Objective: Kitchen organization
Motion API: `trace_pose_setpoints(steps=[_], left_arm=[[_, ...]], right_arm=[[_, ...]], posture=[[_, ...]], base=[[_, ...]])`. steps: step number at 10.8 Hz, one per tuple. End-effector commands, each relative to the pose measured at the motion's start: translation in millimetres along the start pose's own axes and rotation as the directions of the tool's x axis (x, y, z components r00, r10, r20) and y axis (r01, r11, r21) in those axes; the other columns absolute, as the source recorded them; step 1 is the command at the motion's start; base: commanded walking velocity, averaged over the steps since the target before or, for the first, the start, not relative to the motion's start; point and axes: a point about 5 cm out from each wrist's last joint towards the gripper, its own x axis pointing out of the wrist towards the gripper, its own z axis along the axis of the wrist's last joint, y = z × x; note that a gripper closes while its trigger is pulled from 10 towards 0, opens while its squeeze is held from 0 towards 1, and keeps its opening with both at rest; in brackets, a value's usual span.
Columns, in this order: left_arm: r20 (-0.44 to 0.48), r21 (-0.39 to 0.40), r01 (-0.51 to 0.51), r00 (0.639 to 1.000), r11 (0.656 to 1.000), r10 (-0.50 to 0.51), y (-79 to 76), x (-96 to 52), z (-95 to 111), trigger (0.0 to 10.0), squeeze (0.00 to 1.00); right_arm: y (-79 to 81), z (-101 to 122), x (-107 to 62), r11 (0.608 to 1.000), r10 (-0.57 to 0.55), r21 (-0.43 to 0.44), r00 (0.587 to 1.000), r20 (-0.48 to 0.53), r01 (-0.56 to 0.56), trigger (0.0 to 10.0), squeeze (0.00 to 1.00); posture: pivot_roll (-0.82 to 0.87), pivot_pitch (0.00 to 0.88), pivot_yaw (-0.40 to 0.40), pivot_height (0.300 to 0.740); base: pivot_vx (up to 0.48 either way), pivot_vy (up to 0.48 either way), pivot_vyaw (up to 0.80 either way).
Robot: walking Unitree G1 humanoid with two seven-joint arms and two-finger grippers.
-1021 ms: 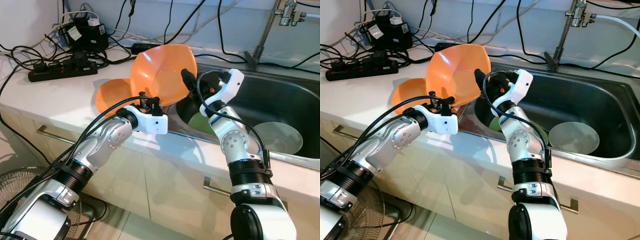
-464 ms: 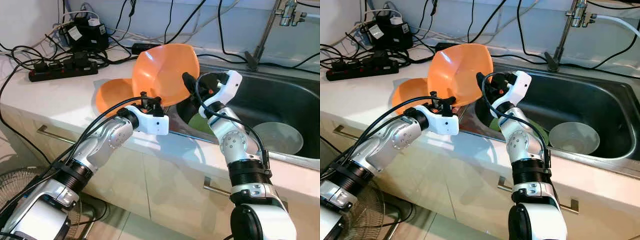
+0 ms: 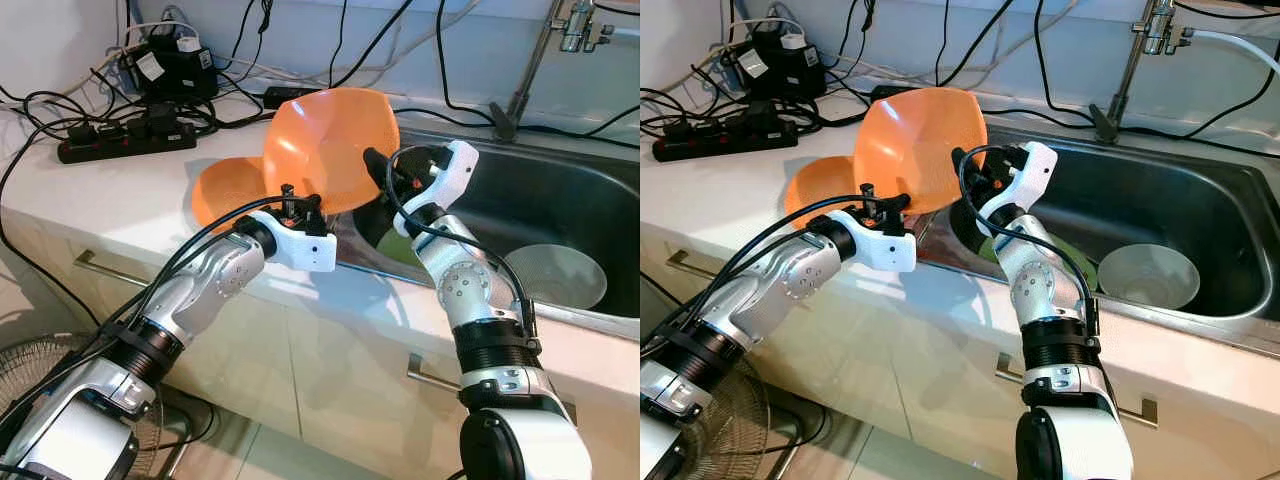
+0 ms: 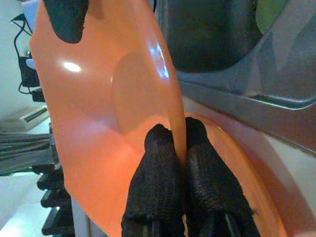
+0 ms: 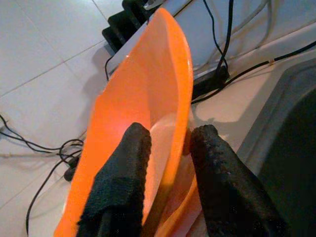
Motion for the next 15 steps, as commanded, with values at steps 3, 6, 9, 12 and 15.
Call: trace_pose_setpoints(steps=[3, 6, 9, 12, 15], left_arm=[[0.019, 0.034, -0.093, 0.996, 0.995, 0.092, 21.2, -1.0, 2.6, 10.0, 0.0], [0.029, 0.037, -0.09, 0.996, 0.995, 0.089, 21.7, -0.8, 3.4, 10.0, 1.0], [0.024, 0.049, -0.098, 0.995, 0.994, 0.097, 23.6, -1.5, 2.4, 10.0, 1.0], [0.032, 0.04, -0.101, 0.995, 0.994, 0.099, 22.9, -1.1, 4.7, 10.0, 1.0], [0.034, 0.034, -0.112, 0.993, 0.993, 0.111, 22.4, -1.2, 6.4, 10.0, 0.0]], right_arm=[[-2.9, -4.8, 0.1, 1.0, -0.013, -0.003, 0.999, -0.031, 0.013, 0.0, 0.0], [-3.6, -5.1, 0.0, 1.0, -0.015, -0.008, 0.999, -0.034, 0.015, 0.0, 0.0], [-3.7, -5.4, 0.4, 1.0, -0.011, -0.01, 0.999, -0.036, 0.011, 0.0, 0.0], [-4.5, -1.9, 1.3, 0.999, -0.036, 0.005, 0.999, -0.014, 0.036, 0.0, 0.0], [-23.4, 16.4, 4.2, 0.977, -0.209, 0.05, 0.976, 0.066, 0.206, 0.0, 0.0]], posture=[[0.22, 0.0, 0.036, 0.74], [0.22, 0.0, 0.035, 0.74], [0.22, 0.0, 0.034, 0.74], [0.22, 0.0, 0.037, 0.74], [0.22, 0.0, 0.035, 0.74]], base=[[0.0, 0.0, 0.0], [0.0, 0.0, 0.0], [0.0, 0.0, 0.0], [0.0, 0.0, 0.0], [0.0, 0.0, 0.0]])
